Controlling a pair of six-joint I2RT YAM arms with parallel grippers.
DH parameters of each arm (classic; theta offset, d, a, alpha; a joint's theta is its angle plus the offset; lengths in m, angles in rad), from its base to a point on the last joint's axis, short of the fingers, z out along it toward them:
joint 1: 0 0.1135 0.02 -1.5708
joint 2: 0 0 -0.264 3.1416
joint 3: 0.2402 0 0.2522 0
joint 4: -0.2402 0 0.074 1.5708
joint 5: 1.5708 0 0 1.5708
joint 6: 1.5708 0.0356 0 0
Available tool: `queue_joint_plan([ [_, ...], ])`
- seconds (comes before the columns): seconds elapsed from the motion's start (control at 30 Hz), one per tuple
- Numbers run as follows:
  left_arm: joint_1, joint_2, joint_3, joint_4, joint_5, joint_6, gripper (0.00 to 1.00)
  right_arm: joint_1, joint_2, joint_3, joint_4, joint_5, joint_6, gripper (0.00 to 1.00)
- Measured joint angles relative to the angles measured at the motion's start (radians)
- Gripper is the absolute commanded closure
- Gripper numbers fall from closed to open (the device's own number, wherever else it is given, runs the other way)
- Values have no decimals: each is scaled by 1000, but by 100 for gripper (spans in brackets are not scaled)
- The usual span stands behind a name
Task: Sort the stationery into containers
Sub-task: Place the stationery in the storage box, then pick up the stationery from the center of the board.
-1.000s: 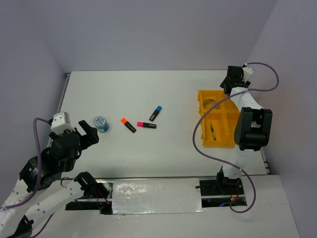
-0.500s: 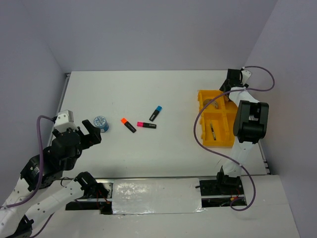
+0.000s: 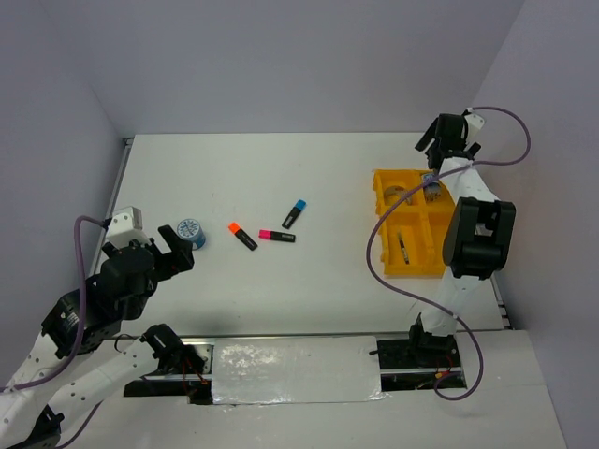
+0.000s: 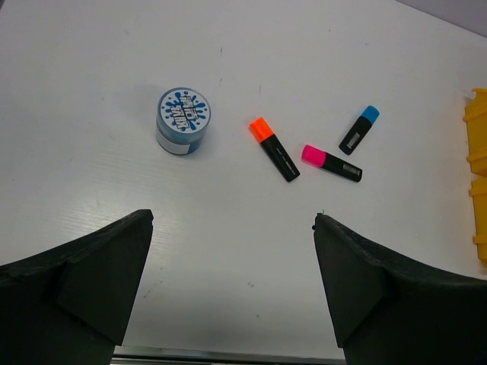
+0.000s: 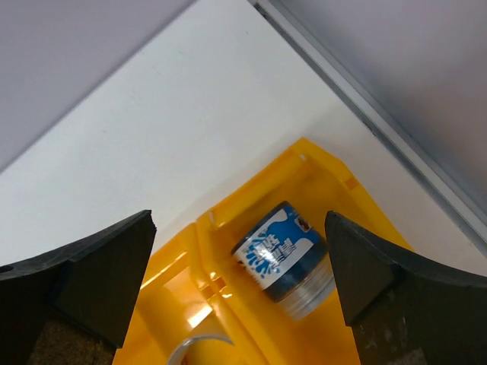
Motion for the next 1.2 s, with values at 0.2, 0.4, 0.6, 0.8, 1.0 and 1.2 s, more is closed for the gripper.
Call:
queue_joint_plan([
  [0.2,0,0,0,-6,-12,-9,1,100,-149,-30,12,-24,-18,0],
  [0.4,74,-8,3,-77,-83,-87,1,575,-245,-6,79,-185,-90,0],
  [0.6,156,-109,3,-122,-137,-143,1,917,-7,145,104,-353,-151,0],
  [0.8,159,-130,8,-140,-151,-165,1,1113,343,390,58,-396,-246,0],
  [1.0,159,-145,8,-139,-150,-164,1,1158,467,476,24,-511,-295,0],
  [1.2,159,-134,8,-121,-137,-141,1,1176,489,546,49,-510,-301,0],
])
